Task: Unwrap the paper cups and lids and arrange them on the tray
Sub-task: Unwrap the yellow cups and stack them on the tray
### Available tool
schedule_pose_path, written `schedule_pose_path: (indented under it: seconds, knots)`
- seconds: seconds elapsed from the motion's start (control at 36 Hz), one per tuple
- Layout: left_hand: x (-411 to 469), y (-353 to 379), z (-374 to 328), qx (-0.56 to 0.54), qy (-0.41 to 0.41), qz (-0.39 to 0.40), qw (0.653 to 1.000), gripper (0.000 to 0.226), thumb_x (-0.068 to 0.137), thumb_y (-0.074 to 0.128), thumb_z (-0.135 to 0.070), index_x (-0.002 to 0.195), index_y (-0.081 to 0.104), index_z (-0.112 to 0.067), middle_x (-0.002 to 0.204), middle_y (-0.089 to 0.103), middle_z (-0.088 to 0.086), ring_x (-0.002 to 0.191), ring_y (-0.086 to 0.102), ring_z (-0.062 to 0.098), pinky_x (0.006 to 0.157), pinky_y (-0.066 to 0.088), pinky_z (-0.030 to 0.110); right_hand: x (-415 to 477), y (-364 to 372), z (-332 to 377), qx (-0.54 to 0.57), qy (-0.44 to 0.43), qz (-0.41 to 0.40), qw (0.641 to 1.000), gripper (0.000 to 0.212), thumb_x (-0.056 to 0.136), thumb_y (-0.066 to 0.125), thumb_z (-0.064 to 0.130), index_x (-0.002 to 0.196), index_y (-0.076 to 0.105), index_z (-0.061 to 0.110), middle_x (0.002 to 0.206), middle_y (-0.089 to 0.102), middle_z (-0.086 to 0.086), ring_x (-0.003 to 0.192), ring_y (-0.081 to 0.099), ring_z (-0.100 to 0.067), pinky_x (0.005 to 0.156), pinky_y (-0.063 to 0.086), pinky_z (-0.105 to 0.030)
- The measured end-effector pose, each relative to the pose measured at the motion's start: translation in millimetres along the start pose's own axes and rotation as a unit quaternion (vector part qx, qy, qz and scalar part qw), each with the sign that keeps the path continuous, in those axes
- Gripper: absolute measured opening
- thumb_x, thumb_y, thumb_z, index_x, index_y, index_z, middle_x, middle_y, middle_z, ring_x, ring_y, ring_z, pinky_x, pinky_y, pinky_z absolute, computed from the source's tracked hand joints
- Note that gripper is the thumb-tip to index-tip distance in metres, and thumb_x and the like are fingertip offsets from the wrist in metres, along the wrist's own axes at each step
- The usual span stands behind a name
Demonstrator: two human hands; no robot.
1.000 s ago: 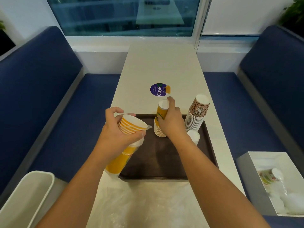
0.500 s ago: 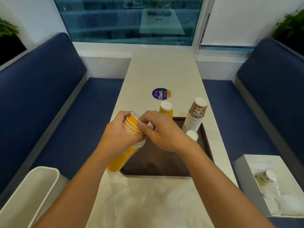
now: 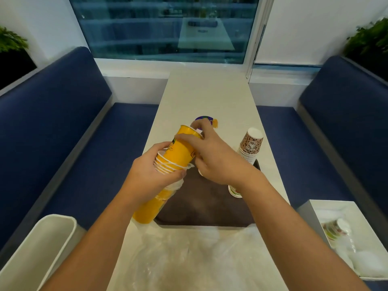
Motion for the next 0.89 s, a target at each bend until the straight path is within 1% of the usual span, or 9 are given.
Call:
schedule_pose_path:
  seconds: [0.11,0.25,0.39,0.47,0.56,0.67,0.75,0.83,0.89]
  knots:
    - [3.7,3.8,-2.1,-0.005,0.000,0.015,1.000,0.077,0.078,0.086,-0.050,0.142,0.043,-0.047,0.131,0.057,-0.019,0.104,0.062,0.010,0.090,0.053,0.031,7.6,13.4,-8.4,-0.109,-0.009,0.016,0.994,0.087,0.087,0.081,0.013,0.156,0.032,0.031,0.166,0.007,0.001,0.146,0.026,-0.036,0.108,0.046,-0.054]
    - [9.9,5.6,-0.5,-0.055,-0.011,-0.019,0.998,0.098,0.076,0.089,-0.044,0.153,0.028,-0.051,0.126,0.053,-0.030,0.106,0.061,0.006,0.080,0.048,0.018,16.1,4.9,-34.1,-0.121,0.031,-0.174,0.977,0.075,0.078,0.085,0.019,0.145,0.051,0.019,0.146,0.047,-0.010,0.120,0.042,-0.036,0.094,0.050,-0.053]
    - [17.7,8.5,7.3,-0.064,-0.039,-0.032,0.997,0.108,0.075,0.091,-0.038,0.154,0.019,-0.053,0.122,0.055,-0.032,0.107,0.060,0.007,0.080,0.046,0.015,20.3,11.1,-68.0,0.071,0.208,-0.283,0.934,0.071,0.081,0.081,0.045,0.139,0.047,0.023,0.133,0.051,0.000,0.120,0.042,-0.021,0.097,0.042,-0.033]
    - [22.2,12.4,11.0,-0.049,-0.054,-0.031,0.997,0.104,0.073,0.093,-0.038,0.148,0.023,-0.051,0.119,0.052,-0.032,0.104,0.059,0.009,0.085,0.049,0.021,23.6,34.9,-86.9,0.114,0.301,-0.255,0.912,0.074,0.081,0.078,0.052,0.139,0.045,0.021,0.130,0.052,-0.002,0.120,0.048,-0.023,0.099,0.048,-0.041]
    - [23.9,16.5,12.0,-0.030,-0.057,-0.024,0.998,0.098,0.073,0.094,-0.037,0.143,0.026,-0.047,0.109,0.045,-0.039,0.098,0.056,0.006,0.085,0.050,0.022,20.5,61.5,-104.6,0.120,0.362,-0.172,0.908,0.073,0.081,0.082,0.044,0.135,0.045,0.013,0.127,0.055,-0.009,0.118,0.055,-0.031,0.097,0.050,-0.045]
    - [27.1,20.0,15.0,-0.015,-0.055,-0.015,0.998,0.093,0.071,0.095,-0.037,0.136,0.028,-0.046,0.108,0.044,-0.037,0.098,0.056,0.007,0.079,0.051,0.017,12.0,88.0,-116.1,0.145,0.416,-0.064,0.895,0.085,0.086,0.080,0.037,0.149,0.030,0.008,0.147,0.045,-0.016,0.134,0.048,-0.040,0.106,0.047,-0.050]
    - [28.8,21.0,14.8,-0.017,-0.055,-0.012,0.998,0.092,0.072,0.095,-0.036,0.137,0.030,-0.045,0.108,0.045,-0.036,0.097,0.055,0.006,0.073,0.046,0.012,6.3,77.4,-97.7,0.041,0.385,-0.132,0.913,0.089,0.092,0.072,0.039,0.159,0.019,0.012,0.162,0.023,-0.016,0.148,0.025,-0.040,0.115,0.036,-0.051]
    - [28.1,22.1,13.4,-0.029,-0.054,-0.004,0.998,0.093,0.070,0.095,-0.037,0.138,0.032,-0.043,0.111,0.051,-0.034,0.099,0.060,0.007,0.072,0.048,0.013,1.4,55.8,-56.5,0.051,0.242,-0.218,0.944,0.057,0.094,0.067,0.040,0.143,0.046,0.018,0.149,0.037,-0.006,0.135,0.033,-0.025,0.108,0.042,-0.040]
    - [27.4,23.0,9.9,-0.041,-0.053,0.009,0.998,0.094,0.070,0.095,-0.039,0.140,0.034,-0.042,0.113,0.056,-0.028,0.098,0.064,0.010,0.071,0.052,0.014,-0.7,47.8,-28.6,0.132,0.149,-0.161,0.967,0.037,0.098,0.062,0.042,0.129,0.059,0.022,0.133,0.047,0.002,0.125,0.039,-0.016,0.104,0.042,-0.034]
Point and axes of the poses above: each hand's wrist, its own x-axis towards the middle knuckle, its own y-axis out of the palm, z = x × y, the point moved 3 cm from there along x, towards the middle knuckle
